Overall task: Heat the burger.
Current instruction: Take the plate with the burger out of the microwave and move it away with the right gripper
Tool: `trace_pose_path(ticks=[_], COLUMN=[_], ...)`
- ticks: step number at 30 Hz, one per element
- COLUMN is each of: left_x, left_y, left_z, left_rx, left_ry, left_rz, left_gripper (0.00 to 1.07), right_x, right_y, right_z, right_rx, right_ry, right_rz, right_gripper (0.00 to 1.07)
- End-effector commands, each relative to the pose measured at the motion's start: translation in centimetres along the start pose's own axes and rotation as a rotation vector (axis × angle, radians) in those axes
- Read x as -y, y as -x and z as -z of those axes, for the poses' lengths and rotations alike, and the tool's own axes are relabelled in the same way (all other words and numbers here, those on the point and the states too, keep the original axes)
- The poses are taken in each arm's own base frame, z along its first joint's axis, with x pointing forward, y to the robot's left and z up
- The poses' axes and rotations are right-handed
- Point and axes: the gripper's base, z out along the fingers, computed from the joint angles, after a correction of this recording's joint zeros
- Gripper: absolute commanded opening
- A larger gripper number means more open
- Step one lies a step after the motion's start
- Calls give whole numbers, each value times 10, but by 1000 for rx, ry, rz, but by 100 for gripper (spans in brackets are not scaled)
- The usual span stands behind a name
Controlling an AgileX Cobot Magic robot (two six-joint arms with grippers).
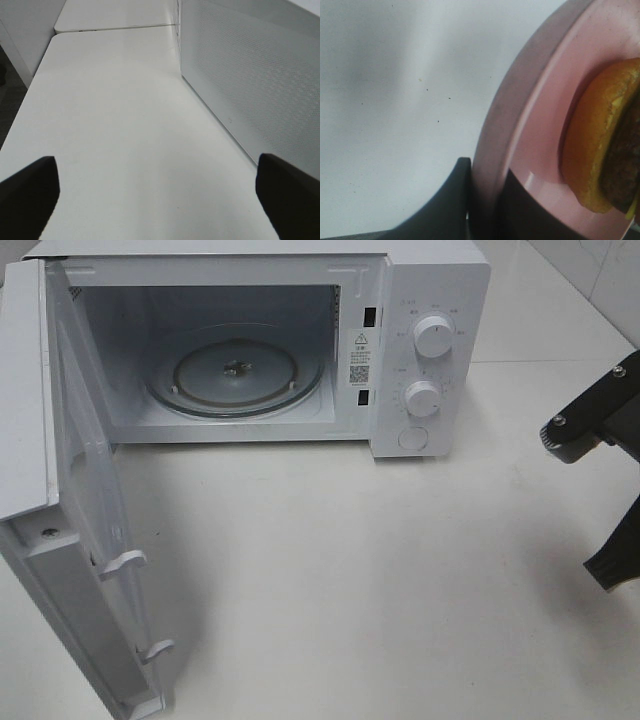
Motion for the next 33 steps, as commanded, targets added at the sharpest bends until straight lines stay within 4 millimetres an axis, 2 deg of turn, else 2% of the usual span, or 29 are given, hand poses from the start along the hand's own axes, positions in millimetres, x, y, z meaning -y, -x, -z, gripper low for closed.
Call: trace_pose_path(ticks=[1,19,24,33], left_x=[0,0,0,0], left_y=[-1,-1,-1,-1], left_z=[2,2,2,2], left_rx=[26,26,26,26], left_ry=[8,8,8,8], left_rz=[0,0,0,0], left_gripper=[100,100,100,100], right_x=[10,-3,-14,-20], right_y=[-4,-26,-22,-17], right_z=[0,-24,-34,-50], right_rx=[-48,-70,-93,-131], right_ry=[-110,-114,-106,-106], right_rz=[-26,-36,-7,-32], right_gripper=[0,0,0,0])
